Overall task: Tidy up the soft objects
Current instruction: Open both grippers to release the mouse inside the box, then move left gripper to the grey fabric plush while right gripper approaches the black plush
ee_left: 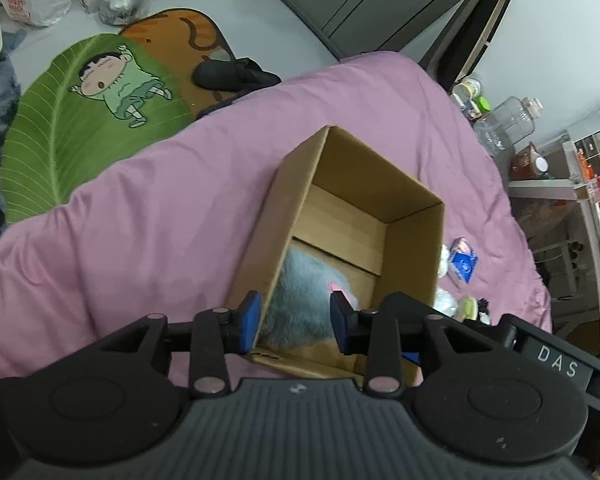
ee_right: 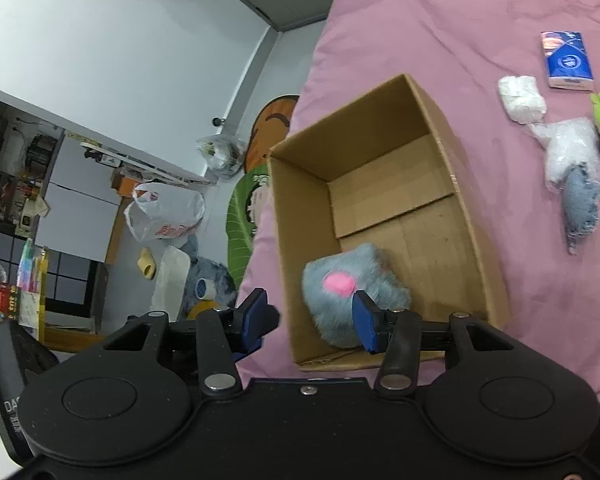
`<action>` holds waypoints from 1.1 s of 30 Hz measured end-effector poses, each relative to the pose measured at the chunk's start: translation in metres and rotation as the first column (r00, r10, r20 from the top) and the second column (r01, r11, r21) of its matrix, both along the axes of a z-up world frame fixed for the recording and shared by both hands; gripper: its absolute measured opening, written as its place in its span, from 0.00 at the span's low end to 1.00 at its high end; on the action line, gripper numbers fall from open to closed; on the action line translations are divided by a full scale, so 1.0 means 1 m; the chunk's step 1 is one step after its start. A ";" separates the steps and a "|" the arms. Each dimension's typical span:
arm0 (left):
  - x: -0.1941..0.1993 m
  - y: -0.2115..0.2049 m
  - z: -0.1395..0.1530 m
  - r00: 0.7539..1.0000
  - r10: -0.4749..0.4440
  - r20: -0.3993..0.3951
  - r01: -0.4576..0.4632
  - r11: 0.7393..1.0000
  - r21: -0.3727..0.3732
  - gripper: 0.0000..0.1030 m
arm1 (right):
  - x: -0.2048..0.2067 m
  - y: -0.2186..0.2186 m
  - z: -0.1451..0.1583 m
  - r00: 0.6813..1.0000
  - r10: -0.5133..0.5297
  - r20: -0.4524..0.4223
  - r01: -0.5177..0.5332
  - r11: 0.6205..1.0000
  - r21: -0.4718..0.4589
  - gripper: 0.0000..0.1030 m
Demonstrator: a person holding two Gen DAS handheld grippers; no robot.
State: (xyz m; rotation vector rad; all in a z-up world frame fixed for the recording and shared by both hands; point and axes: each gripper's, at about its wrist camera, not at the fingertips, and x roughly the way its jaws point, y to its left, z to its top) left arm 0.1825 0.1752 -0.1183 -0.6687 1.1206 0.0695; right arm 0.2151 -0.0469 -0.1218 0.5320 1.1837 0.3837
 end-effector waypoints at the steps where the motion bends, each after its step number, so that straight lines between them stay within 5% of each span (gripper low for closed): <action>1: -0.001 0.000 0.001 1.000 0.001 -0.005 -0.001 1.000 0.007 0.39 | 0.000 -0.002 0.001 1.000 -0.003 0.000 0.003 1.000 -0.008 0.50; 11: -0.005 -0.013 0.017 1.000 0.000 0.004 -0.001 0.995 0.102 0.65 | -0.009 -0.017 0.015 0.999 -0.006 0.045 0.015 0.979 -0.202 0.67; 19: -0.008 -0.035 0.035 0.999 -0.024 0.035 0.017 0.979 0.202 0.79 | -0.015 -0.045 0.034 0.992 -0.004 0.127 0.034 0.972 -0.234 0.80; 33: -0.006 -0.085 0.054 0.994 -0.046 0.101 0.013 0.953 0.304 0.87 | -0.026 -0.106 0.050 0.982 -0.014 0.190 0.064 0.964 -0.259 0.90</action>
